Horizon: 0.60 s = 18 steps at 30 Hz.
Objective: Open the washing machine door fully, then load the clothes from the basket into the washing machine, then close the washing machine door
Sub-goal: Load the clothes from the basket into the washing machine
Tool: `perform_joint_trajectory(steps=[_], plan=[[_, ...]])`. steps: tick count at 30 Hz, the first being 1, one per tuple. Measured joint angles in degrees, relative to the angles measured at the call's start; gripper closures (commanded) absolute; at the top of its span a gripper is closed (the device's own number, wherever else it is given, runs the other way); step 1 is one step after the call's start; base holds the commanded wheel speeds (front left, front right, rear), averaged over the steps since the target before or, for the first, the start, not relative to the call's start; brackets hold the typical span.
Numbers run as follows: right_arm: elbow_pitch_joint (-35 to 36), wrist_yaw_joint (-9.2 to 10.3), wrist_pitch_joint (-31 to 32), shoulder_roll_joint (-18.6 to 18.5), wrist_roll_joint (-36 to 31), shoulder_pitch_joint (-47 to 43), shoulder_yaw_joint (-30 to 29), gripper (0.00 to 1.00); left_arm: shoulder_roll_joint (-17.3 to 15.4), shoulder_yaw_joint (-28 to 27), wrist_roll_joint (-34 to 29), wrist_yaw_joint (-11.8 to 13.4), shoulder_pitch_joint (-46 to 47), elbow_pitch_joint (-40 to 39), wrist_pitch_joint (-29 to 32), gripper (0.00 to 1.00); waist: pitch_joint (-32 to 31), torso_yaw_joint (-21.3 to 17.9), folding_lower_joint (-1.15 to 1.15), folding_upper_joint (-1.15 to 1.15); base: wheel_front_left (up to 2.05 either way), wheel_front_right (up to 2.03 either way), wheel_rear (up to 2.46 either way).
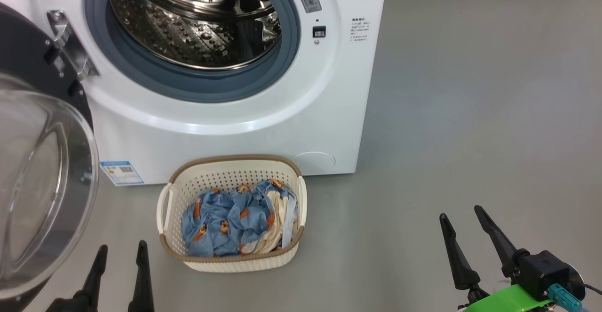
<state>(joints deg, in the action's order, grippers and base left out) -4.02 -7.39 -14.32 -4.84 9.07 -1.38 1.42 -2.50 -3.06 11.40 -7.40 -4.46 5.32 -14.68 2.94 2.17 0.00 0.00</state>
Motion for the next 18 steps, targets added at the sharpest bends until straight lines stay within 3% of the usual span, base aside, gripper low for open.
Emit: perform_joint_trajectory(steps=[9,18], plan=[[0.0,0.0,0.0,-0.13,0.02,0.04,0.03,0.0,0.15,-1.76,0.01,0.07,1.1,-1.32,0.0,0.0,0.87,0.17,0.0,0.0,1.76,-1.76,0.0],[-0.19,0.0,0.0,-0.15,0.1,0.14,0.03,0.0,0.16,-1.6,0.55,0.58,1.27,-1.27,0.0,0.0,1.52,0.47,0.0,0.0,0.7,-0.7,0.0]])
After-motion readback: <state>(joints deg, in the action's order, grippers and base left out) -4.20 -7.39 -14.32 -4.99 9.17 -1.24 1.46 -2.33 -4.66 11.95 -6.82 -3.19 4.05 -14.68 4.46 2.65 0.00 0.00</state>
